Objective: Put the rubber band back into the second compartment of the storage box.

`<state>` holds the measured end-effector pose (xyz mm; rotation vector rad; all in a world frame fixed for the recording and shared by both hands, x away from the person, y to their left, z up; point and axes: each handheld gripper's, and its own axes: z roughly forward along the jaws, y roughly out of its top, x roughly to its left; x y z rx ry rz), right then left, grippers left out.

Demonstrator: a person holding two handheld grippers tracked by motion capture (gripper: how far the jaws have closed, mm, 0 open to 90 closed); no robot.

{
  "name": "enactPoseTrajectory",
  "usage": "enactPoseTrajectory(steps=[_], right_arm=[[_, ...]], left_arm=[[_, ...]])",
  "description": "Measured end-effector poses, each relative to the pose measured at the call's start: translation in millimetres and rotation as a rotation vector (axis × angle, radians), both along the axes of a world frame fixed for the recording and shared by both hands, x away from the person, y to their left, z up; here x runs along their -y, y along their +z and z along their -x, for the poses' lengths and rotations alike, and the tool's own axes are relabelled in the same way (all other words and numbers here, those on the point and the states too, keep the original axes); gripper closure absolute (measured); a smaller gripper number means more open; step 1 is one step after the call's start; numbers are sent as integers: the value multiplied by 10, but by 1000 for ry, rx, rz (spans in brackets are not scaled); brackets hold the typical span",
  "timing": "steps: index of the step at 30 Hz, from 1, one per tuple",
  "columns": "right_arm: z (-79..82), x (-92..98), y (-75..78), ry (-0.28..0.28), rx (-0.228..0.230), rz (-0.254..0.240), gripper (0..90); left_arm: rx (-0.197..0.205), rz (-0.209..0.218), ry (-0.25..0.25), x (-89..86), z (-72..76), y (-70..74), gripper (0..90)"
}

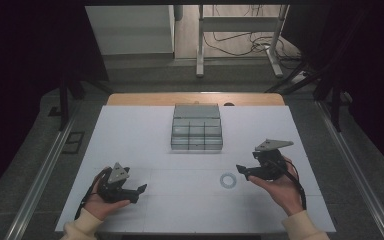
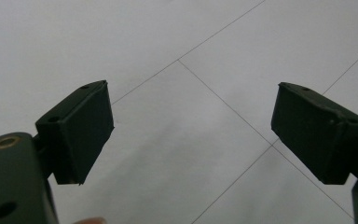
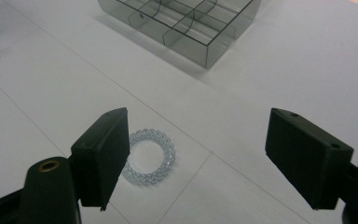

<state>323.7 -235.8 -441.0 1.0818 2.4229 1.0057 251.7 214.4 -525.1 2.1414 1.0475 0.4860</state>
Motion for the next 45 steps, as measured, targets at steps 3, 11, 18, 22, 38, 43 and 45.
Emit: enactPoseTrajectory(steps=[3,11,18,22,38,43,45], right_arm=[[-30,-52,1,7,4,13,223],[-100,-188,36,24,0,26,225],[-149,-300,62,33,-2,44,227],[-180,-349,45,33,-17,56,228],[-345,-469,-157,37,-116,124,230],[-359,-463,-236,33,-150,152,232],[-360,-464,-263,35,-162,161,233]], left_arm=[[-1,0,-1,2,1,0,133],[-2,0,-2,2,4,1,133],[-1,-4,-3,8,9,-2,133],[0,-2,-1,2,11,0,132],[0,0,-3,-9,17,4,133],[-3,-2,-6,-2,20,1,132],[-3,-2,-7,-2,20,1,133]])
